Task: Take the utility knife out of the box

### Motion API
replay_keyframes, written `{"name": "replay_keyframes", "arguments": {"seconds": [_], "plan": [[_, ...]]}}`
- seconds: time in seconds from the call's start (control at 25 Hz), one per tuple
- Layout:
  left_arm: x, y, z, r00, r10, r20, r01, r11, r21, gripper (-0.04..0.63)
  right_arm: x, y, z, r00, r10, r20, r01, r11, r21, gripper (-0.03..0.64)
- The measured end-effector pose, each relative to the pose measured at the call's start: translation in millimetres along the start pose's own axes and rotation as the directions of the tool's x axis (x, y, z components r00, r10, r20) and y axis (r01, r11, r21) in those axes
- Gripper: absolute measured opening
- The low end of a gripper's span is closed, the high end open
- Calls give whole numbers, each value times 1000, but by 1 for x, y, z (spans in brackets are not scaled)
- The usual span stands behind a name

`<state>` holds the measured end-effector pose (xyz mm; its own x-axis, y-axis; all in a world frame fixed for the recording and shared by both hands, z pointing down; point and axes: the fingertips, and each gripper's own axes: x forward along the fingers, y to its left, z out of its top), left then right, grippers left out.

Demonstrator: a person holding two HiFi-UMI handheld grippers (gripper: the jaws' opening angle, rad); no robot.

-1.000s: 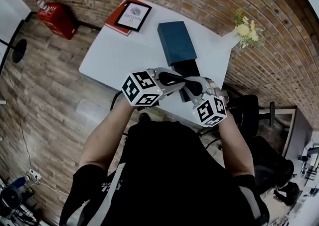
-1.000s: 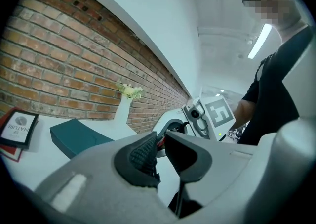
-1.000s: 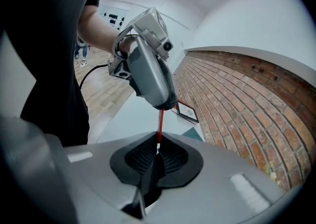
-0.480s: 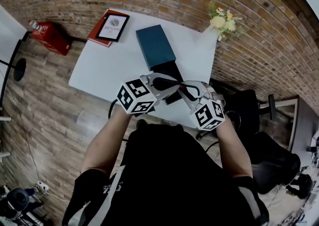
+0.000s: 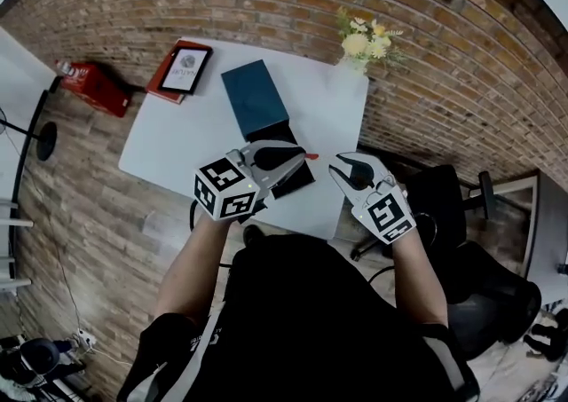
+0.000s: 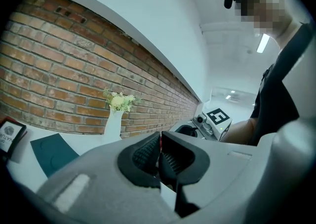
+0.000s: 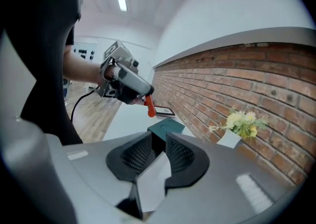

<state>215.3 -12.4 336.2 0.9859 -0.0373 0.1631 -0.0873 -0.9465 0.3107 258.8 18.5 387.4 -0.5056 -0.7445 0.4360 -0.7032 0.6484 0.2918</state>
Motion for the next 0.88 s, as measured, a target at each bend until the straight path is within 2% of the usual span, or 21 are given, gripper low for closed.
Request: {"name": "replay_keyframes", "arguments": {"seconds": [0.2,0.28,0.6,0.76,0.88], "plan": [[-2,10,26,995,91,35,-92,996,17,20,-36,-49,-2,986,-113,121,89,978,186,64],[-6,18,35,991,131,31,-131,991,18,20,-47,-63,0,978,-148,145,114,968,222,58],[-31,40,70,970,240,46,-243,968,59,20,-74,-98,20,952,-221,210,170,957,237,2],[-43,51,88,959,280,50,-283,955,89,20,-85,-110,36,939,-253,233,201,953,224,1],[-53,54,106,951,299,83,-305,949,76,20,-92,-121,51,924,-299,239,245,941,234,0]]}}
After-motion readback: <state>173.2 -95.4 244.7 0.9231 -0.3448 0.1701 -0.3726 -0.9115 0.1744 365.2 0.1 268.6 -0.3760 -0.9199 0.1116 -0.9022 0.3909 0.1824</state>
